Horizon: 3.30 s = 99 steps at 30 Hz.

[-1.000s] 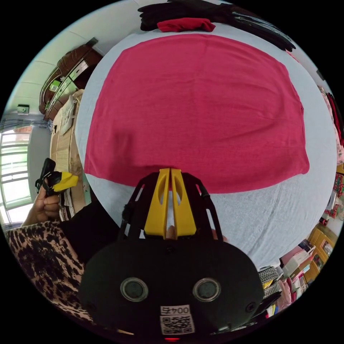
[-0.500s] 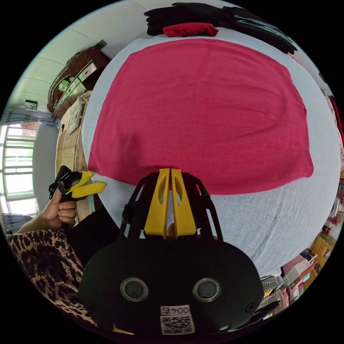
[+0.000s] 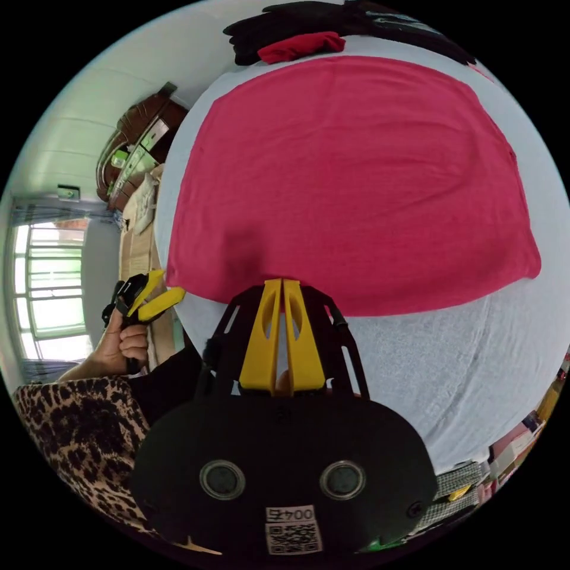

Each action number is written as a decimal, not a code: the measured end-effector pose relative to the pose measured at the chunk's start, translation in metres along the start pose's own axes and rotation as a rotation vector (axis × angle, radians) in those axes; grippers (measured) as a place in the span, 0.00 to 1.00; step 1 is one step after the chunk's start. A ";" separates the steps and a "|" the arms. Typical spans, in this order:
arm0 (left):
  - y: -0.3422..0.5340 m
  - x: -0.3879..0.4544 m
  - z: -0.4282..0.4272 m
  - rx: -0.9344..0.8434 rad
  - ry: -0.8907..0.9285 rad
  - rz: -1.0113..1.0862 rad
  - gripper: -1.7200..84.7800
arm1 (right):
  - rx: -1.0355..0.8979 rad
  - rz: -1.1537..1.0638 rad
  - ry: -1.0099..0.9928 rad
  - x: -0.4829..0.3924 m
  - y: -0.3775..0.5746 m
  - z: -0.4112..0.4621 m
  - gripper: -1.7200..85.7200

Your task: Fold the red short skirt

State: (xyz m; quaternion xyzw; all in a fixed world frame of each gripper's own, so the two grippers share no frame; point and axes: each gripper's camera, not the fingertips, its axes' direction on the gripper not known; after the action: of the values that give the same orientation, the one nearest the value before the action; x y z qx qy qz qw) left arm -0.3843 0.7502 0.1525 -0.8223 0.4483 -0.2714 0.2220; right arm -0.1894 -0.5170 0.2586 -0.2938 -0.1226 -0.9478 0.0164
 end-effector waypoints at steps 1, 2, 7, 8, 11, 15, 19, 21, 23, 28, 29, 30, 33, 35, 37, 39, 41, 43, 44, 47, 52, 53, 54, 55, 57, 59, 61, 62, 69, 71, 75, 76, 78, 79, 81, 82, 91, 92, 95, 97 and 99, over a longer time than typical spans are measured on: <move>-0.001 0.001 -0.001 0.008 -0.009 0.014 0.16 | 0.019 0.019 -0.045 0.011 0.009 -0.011 0.02; -0.003 0.002 -0.001 0.009 -0.010 0.021 0.15 | 0.050 0.041 -0.090 0.024 0.020 -0.024 0.02; -0.010 0.004 -0.001 -0.004 -0.022 0.053 0.14 | 0.152 0.178 -0.177 0.083 0.084 -0.080 0.09; -0.011 0.004 0.001 -0.011 -0.024 0.054 0.14 | 0.158 0.214 -0.174 0.095 0.099 -0.093 0.11; -0.010 0.004 0.007 -0.047 -0.036 0.058 0.14 | 0.178 0.260 -0.096 0.111 0.133 -0.123 0.14; -0.005 -0.001 0.007 -0.074 -0.053 0.045 0.14 | 0.193 0.264 0.032 0.110 0.160 -0.151 0.09; -0.002 -0.021 -0.001 -0.050 -0.031 -0.038 0.15 | 0.094 0.307 0.150 0.115 0.173 -0.156 0.02; -0.001 -0.024 0.001 -0.043 -0.020 -0.048 0.15 | 0.119 0.285 0.147 0.116 0.183 -0.166 0.02; -0.001 -0.020 0.005 -0.045 -0.029 -0.025 0.16 | 0.133 0.250 -0.022 0.129 0.195 -0.178 0.02; -0.003 -0.012 0.013 -0.041 -0.008 -0.001 0.17 | 0.301 0.311 -0.303 0.169 0.227 -0.212 0.07; -0.002 -0.012 0.015 -0.042 -0.003 -0.002 0.17 | 0.336 0.330 -0.369 0.181 0.234 -0.221 0.10; -0.001 -0.012 0.016 -0.046 -0.001 -0.003 0.17 | 0.353 0.339 -0.397 0.187 0.236 -0.225 0.11; 0.008 -0.014 0.029 -0.101 -0.015 -0.001 0.17 | 0.426 0.420 -0.514 0.217 0.245 -0.242 0.16; 0.012 -0.017 0.029 -0.093 0.001 -0.018 0.17 | 0.490 0.505 -0.606 0.242 0.253 -0.254 0.18; 0.010 -0.017 0.018 -0.044 0.006 -0.024 0.17 | 0.531 0.553 -0.651 0.259 0.257 -0.264 0.20; 0.006 -0.017 0.005 0.008 0.013 -0.027 0.17 | 0.544 0.591 -0.658 0.272 0.258 -0.273 0.22; 0.004 -0.019 -0.002 0.025 0.034 -0.037 0.17 | 0.542 0.624 -0.666 0.288 0.258 -0.283 0.22; 0.008 -0.019 -0.002 0.031 0.037 -0.040 0.17 | 0.565 0.647 -0.697 0.301 0.259 -0.291 0.22; 0.011 -0.016 -0.001 0.036 0.032 -0.029 0.17 | 0.578 0.660 -0.715 0.309 0.259 -0.296 0.22; 0.015 -0.013 0.005 0.014 0.023 -0.016 0.16 | 0.598 0.684 -0.741 0.330 0.257 -0.309 0.21; 0.016 -0.005 0.014 0.004 0.017 -0.005 0.14 | 0.627 0.715 -0.770 0.358 0.249 -0.328 0.19; 0.016 -0.002 0.015 0.008 0.013 0.002 0.12 | 0.630 0.719 -0.771 0.364 0.245 -0.333 0.18; 0.016 0.000 0.015 0.012 0.010 0.005 0.11 | 0.632 0.721 -0.770 0.367 0.243 -0.335 0.18; 0.015 0.003 0.015 0.016 0.004 0.011 0.09 | 0.637 0.727 -0.772 0.373 0.239 -0.340 0.18; 0.015 0.011 0.015 0.018 -0.020 0.030 0.07 | 0.651 0.742 -0.779 0.383 0.235 -0.347 0.17; 0.016 0.022 0.016 0.011 -0.047 0.057 0.06 | 0.675 0.760 -0.782 0.396 0.229 -0.355 0.16; 0.017 0.029 0.016 0.001 -0.063 0.072 0.06 | 0.675 0.766 -0.784 0.403 0.226 -0.359 0.13; 0.018 0.032 0.015 -0.004 -0.071 0.079 0.06 | 0.663 0.769 -0.780 0.407 0.223 -0.361 0.10; 0.028 0.043 -0.001 -0.062 -0.097 0.099 0.06 | 0.648 0.795 -0.705 0.406 0.240 -0.381 0.03; 0.034 0.051 -0.009 -0.088 -0.088 0.112 0.06 | 0.631 0.790 -0.682 0.401 0.250 -0.387 0.02; 0.044 0.070 -0.021 -0.119 -0.107 0.168 0.06 | 0.629 0.761 -0.641 0.385 0.272 -0.398 0.02; 0.046 0.075 -0.027 -0.125 -0.098 0.178 0.06 | 0.620 0.753 -0.628 0.379 0.281 -0.400 0.02; 0.051 0.083 -0.036 -0.141 -0.105 0.201 0.06 | 0.603 0.745 -0.612 0.369 0.298 -0.402 0.02; 0.054 0.089 -0.044 -0.154 -0.116 0.219 0.07 | 0.588 0.743 -0.602 0.361 0.312 -0.403 0.02; 0.062 0.096 -0.057 -0.183 -0.141 0.251 0.07 | 0.564 0.738 -0.597 0.349 0.335 -0.401 0.02; 0.069 0.099 -0.067 -0.204 -0.171 0.272 0.07 | 0.541 0.744 -0.593 0.340 0.351 -0.397 0.02; 0.109 0.108 -0.109 -0.155 -0.072 0.191 0.06 | 0.564 0.821 -0.708 0.308 0.389 -0.386 0.02; 0.107 0.126 -0.107 -0.157 -0.070 0.223 0.06 | 0.577 0.788 -0.684 0.305 0.376 -0.399 0.02; 0.095 0.176 -0.097 -0.167 -0.067 0.301 0.06 | 0.608 0.725 -0.648 0.301 0.334 -0.427 0.02; 0.082 0.205 -0.090 -0.167 -0.057 0.334 0.06 | 0.621 0.700 -0.653 0.303 0.306 -0.437 0.02; 0.065 0.231 -0.079 -0.178 -0.045 0.350 0.06 | 0.627 0.698 -0.647 0.307 0.276 -0.443 0.02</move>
State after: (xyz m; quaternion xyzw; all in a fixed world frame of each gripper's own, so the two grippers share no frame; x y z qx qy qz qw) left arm -0.3709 0.5101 0.2297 -0.7540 0.6016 -0.1694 0.2021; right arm -0.6594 -0.8794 0.1394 -0.5732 -0.2924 -0.6663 0.3768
